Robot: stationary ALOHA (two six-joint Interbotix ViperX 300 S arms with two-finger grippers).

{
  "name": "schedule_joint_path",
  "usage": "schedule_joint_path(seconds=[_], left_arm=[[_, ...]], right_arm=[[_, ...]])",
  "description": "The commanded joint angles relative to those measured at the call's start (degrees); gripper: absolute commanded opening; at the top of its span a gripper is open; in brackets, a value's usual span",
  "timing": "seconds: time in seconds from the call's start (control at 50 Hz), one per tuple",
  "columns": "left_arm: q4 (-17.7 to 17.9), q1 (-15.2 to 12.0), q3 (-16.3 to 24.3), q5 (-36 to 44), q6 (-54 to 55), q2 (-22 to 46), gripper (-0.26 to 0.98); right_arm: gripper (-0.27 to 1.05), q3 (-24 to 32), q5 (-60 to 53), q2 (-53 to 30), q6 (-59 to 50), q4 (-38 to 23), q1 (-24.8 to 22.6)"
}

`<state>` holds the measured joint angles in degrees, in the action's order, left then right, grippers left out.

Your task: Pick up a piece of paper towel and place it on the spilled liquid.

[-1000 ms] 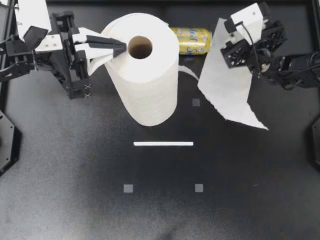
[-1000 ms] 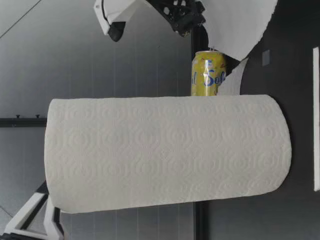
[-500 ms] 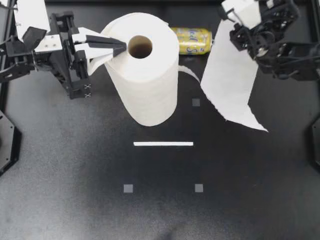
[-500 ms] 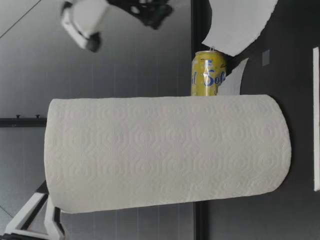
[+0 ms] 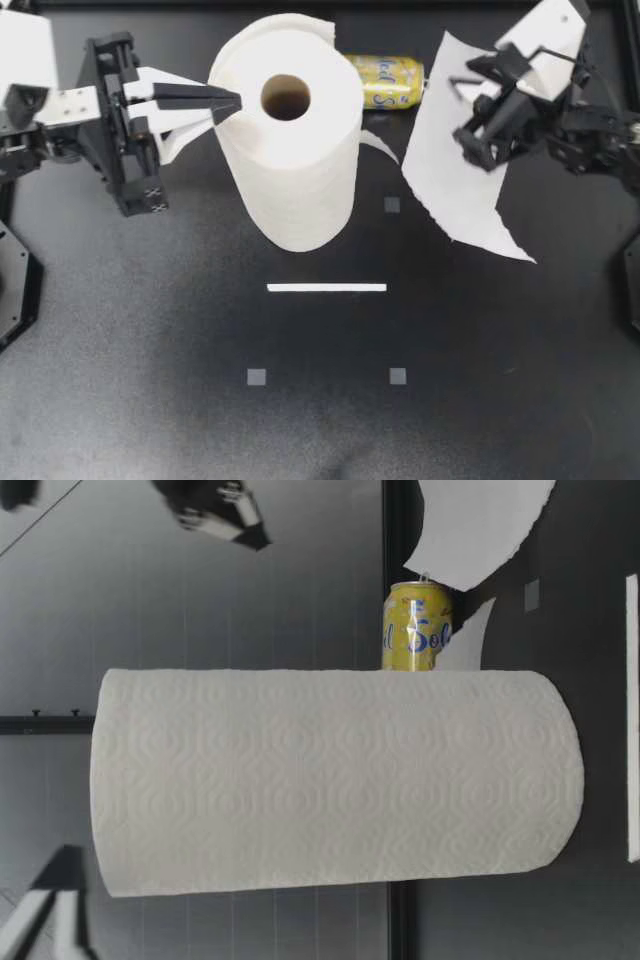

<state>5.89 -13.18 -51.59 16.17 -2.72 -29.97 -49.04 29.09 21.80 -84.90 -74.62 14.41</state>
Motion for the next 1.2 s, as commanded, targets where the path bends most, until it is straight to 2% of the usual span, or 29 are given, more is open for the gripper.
schedule_joint_path(seconds=[0.0, 0.14, 0.28, 0.52, 0.78, 1.18], left_arm=[[-0.35, 0.70, 0.35, 2.90, -0.09, -1.58, 0.04], [-1.23, 3.25, -1.32, 6.86, 0.00, -4.13, 0.04], [-2.37, 5.71, -2.55, 7.29, 0.09, -6.33, 0.04], [-2.46, 7.65, -2.46, 6.15, 0.35, -6.42, 0.04], [-2.37, 8.09, -1.05, 5.98, 0.62, -6.06, 0.04], [-2.29, 8.53, 1.85, 2.81, 0.62, -3.08, 0.04]], right_arm=[[0.36, 0.44, -5.54, 3.08, -0.79, 0.00, -0.88], [0.29, -0.35, -16.70, 6.59, -2.55, -0.09, -0.97], [0.24, -1.85, -28.21, 9.23, -2.46, -1.58, -0.97], [0.20, -1.49, -40.87, 15.03, -2.11, -1.76, -0.97], [0.09, -1.41, -42.01, 24.70, 0.18, -1.58, -4.04], [0.09, -1.76, -41.48, 23.64, 0.70, -1.58, -4.75]])
